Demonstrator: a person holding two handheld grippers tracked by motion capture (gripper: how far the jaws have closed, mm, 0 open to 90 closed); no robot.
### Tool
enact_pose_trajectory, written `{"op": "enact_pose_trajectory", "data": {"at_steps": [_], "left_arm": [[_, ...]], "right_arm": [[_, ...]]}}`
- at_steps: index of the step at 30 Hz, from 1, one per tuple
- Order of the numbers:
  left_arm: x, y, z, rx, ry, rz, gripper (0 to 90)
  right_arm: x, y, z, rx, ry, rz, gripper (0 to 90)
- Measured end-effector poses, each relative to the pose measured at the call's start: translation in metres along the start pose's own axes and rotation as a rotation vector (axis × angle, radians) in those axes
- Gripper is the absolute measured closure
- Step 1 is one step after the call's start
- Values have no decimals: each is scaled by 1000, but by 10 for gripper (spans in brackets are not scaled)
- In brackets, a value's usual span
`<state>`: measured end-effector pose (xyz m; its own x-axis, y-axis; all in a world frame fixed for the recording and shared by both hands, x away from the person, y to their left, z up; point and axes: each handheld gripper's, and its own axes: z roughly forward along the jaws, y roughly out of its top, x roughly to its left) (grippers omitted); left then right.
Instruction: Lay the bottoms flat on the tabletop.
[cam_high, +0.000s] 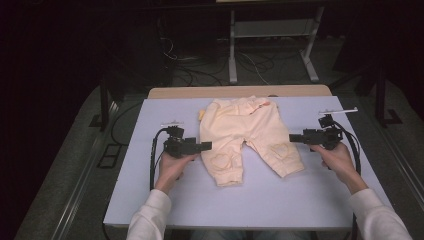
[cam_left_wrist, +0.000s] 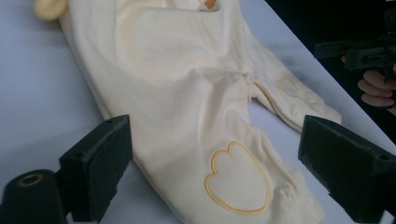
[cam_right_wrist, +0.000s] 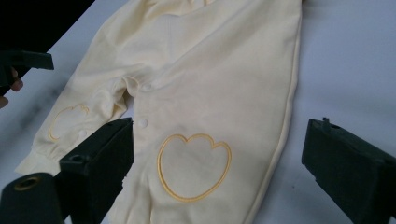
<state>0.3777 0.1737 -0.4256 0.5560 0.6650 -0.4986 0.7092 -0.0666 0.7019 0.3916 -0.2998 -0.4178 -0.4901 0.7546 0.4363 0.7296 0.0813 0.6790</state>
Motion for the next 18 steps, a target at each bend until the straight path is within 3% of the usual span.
{"op": "enact_pose_trajectory", "data": {"at_steps": [13, 18], "left_arm": [[5, -13, 6, 51, 7, -24, 142], [6, -15, 8, 74, 11, -37, 167]], "right_arm": [[-8, -14, 10, 70, -2, 43, 153], [-11, -17, 11, 100, -11, 62, 212]]}}
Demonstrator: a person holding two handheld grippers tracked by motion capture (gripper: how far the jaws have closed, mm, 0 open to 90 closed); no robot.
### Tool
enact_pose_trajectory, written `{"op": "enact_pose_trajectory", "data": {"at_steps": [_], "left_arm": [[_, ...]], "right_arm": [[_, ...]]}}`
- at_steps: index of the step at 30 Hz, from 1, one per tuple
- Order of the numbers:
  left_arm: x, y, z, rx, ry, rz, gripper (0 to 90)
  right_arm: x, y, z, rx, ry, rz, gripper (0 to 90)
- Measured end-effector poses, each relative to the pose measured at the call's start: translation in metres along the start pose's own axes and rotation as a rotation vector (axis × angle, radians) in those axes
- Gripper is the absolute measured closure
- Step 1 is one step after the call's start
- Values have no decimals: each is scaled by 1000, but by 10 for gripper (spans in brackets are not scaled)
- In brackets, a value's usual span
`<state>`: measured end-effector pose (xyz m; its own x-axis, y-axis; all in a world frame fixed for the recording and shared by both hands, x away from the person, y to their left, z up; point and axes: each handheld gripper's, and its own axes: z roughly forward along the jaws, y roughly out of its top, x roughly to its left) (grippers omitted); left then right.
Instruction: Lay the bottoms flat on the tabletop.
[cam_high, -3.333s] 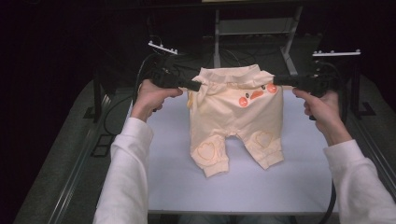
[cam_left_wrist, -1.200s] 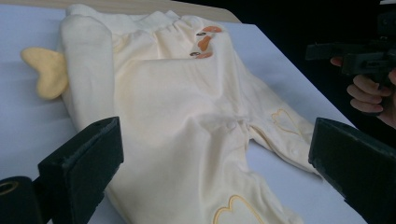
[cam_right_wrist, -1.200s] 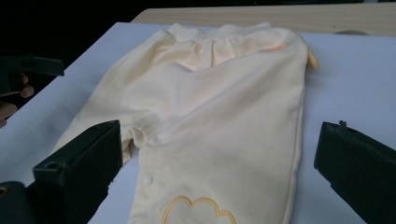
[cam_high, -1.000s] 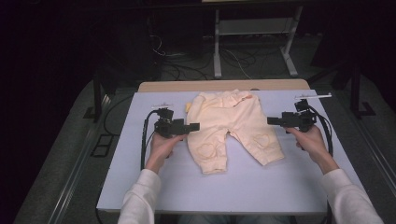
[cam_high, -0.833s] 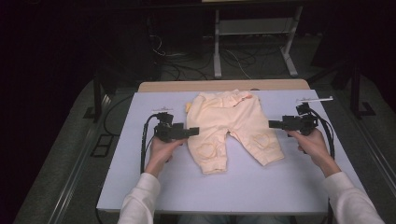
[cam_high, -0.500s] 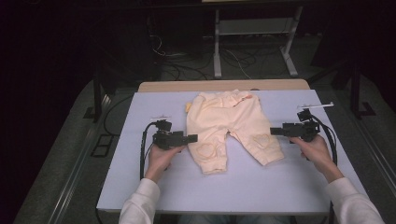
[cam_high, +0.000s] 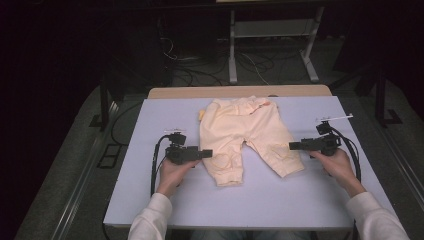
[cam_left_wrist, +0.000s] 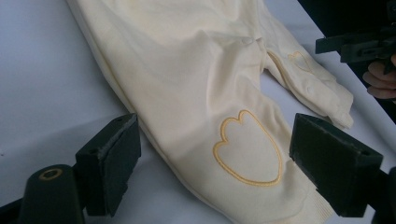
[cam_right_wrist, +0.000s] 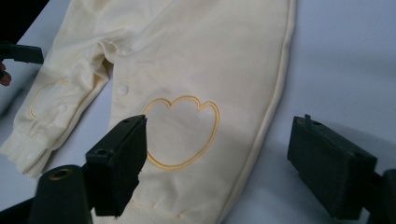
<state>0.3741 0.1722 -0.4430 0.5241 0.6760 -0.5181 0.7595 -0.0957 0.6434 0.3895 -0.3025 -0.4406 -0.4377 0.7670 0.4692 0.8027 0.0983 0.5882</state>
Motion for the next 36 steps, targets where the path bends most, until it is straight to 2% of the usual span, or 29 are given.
{"op": "enact_pose_trajectory", "data": {"at_steps": [4, 7, 11, 15, 18, 19, 20, 21, 22, 26, 31, 36], "left_arm": [[3, -3, -1, 18, -1, -22, 200], [4, -3, 0, 37, -2, -33, 257], [5, -4, 4, 65, 1, -42, 300], [3, -5, 6, 82, 11, -36, 391], [2, -6, 8, 92, 15, -24, 487], [2, -6, 8, 95, 14, -22, 565], [2, -6, 8, 98, 13, -20, 565], [2, -6, 8, 103, 13, -17, 675], [2, -6, 9, 106, 11, -12, 675], [3, -6, 9, 116, -19, -18, 836], [7, -4, 2, 98, -60, -43, 863], [12, -3, -6, 106, -87, -57, 865]], "right_arm": [[-3, -4, 1, 30, 10, 10, 303], [-4, -6, 2, 51, -10, 15, 396], [-4, -9, 3, 66, -18, 19, 438], [-3, -10, 2, 78, -9, 20, 522], [-3, -11, 3, 84, 4, 22, 590], [-3, -12, 4, 93, 12, 27, 648], [-3, -12, 4, 93, 12, 27, 648], [-2, -12, 5, 99, 23, 26, 710], [-2, -12, 5, 99, 23, 26, 710], [2, -13, 6, 107, 36, 23, 822], [6, -13, 4, 120, 57, 21, 850], [14, -15, 4, 133, 85, 25, 853]]}}
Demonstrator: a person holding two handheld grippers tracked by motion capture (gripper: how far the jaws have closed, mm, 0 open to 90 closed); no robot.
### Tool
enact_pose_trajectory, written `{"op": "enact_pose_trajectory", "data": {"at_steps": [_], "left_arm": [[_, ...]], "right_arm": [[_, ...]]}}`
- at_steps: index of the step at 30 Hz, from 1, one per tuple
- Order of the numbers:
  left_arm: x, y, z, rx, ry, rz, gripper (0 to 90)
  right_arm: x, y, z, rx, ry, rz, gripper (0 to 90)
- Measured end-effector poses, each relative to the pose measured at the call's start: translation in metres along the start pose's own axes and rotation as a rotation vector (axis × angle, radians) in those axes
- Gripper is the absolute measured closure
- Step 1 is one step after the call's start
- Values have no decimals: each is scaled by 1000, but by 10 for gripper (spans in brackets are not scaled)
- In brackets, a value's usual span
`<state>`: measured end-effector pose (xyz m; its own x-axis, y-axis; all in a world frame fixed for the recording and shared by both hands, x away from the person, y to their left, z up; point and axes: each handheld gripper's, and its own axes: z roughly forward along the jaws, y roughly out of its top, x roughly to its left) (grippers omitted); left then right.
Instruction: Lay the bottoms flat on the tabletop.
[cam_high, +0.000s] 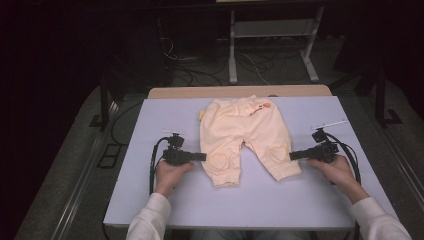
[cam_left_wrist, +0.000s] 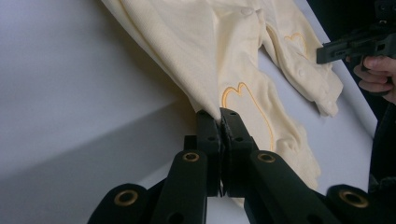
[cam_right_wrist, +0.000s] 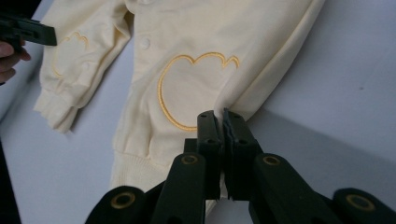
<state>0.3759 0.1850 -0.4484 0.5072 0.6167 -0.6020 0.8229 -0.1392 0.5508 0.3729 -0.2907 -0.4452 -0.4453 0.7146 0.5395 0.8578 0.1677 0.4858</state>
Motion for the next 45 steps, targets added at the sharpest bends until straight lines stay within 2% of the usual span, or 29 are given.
{"op": "enact_pose_trajectory", "data": {"at_steps": [10, 18, 20, 30, 38, 45], "left_arm": [[9, -3, -12, 20, -43, -29, 865], [12, -8, -20, 23, -47, -34, 865], [12, -9, -22, 22, -53, -33, 865], [14, -12, -26, 23, -45, -34, 864], [15, -13, -28, 35, -34, -21, 863], [14, -13, -28, 39, -17, 1, 855]], "right_arm": [[12, -9, 0, 20, 49, 4, 857], [23, -15, 2, 40, 61, -19, 858], [24, -16, 1, 31, 67, -25, 858], [30, -21, 2, 42, 67, -37, 857], [35, -26, 4, 48, 54, -44, 857], [41, -28, 5, 51, 35, -71, 851]]}}
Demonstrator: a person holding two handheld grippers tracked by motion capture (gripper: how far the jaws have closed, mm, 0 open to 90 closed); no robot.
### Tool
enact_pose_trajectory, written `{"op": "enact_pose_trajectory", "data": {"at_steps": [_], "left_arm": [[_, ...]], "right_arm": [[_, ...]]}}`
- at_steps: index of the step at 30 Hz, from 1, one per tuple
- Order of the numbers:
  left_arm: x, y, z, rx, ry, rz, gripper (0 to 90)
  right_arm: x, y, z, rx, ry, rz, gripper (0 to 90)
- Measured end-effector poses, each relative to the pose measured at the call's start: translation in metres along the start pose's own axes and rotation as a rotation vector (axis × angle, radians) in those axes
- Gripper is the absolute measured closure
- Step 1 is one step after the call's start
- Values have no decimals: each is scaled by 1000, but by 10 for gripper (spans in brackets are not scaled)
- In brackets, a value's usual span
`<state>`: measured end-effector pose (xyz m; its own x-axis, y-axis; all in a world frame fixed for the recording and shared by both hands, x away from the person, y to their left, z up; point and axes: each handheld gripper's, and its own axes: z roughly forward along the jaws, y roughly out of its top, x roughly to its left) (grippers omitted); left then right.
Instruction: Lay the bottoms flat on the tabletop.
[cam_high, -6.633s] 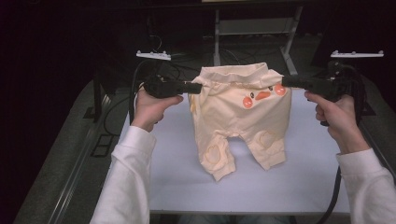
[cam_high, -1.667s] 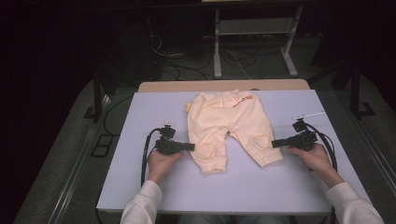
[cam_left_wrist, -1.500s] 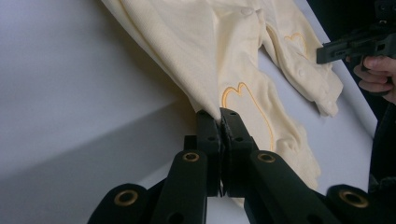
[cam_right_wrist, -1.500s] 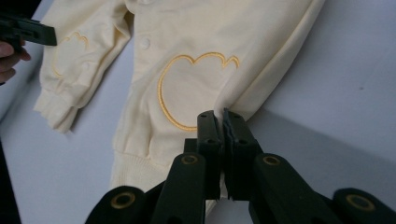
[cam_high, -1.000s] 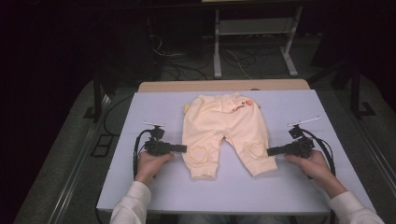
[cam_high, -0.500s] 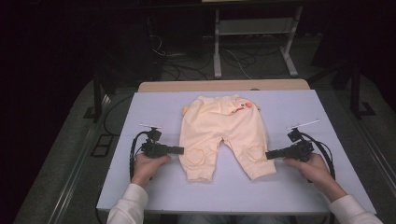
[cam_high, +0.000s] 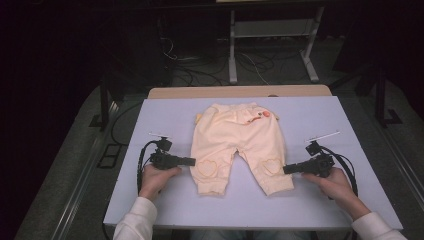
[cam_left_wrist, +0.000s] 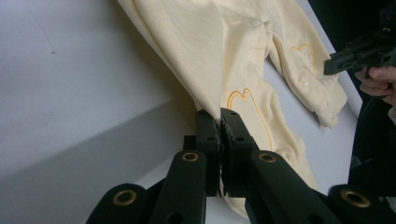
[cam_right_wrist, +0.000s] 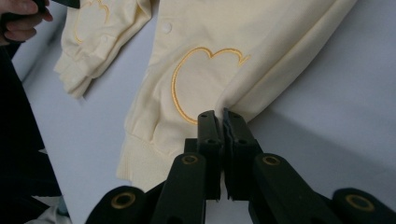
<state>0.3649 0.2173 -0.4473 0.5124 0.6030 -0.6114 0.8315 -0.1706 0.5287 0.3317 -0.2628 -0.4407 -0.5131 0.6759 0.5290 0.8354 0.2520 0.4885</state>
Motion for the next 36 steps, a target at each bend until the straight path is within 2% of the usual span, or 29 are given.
{"op": "enact_pose_trajectory", "data": {"at_steps": [4, 8, 9, 13, 16, 18, 20, 23, 25, 27, 33, 36], "left_arm": [[-3, 0, 0, 1, 16, 30, 820], [-5, 0, -3, -11, 35, 58, 733], [-6, 0, -3, -17, 33, 63, 695], [-12, 1, -5, -45, 76, 111, 545], [-15, 2, -7, -71, 89, 140, 435], [-17, 3, -9, -92, 86, 153, 391], [-20, 4, -12, -122, 105, 174, 342], [-22, 3, -18, -168, 108, 201, 265], [-22, 2, -21, -190, 118, 212, 210], [-22, 0, -25, -216, 122, 223, 163], [-21, -6, -35, -274, 145, 253, 55], [-20, -11, -40, -299, 143, 266, 21]], "right_arm": [[1, 0, 0, -4, -10, -26, 825], [5, 1, -4, -27, -23, -72, 731], [5, 1, -4, -35, -24, -81, 697], [7, 3, -7, -68, -40, -115, 549], [9, 7, -10, -102, -51, -143, 413], [10, 10, -12, -120, -58, -159, 335], [11, 12, -16, -145, -61, -176, 250], [10, 15, -21, -181, -67, -186, 134], [8, 15, -25, -203, -68, -186, 104], [7, 15, -28, -221, -74, -186, 18], [2, 13, -37, -268, -82, -185, 0], [2, 9, -42, -296, -100, -200, 0]]}}
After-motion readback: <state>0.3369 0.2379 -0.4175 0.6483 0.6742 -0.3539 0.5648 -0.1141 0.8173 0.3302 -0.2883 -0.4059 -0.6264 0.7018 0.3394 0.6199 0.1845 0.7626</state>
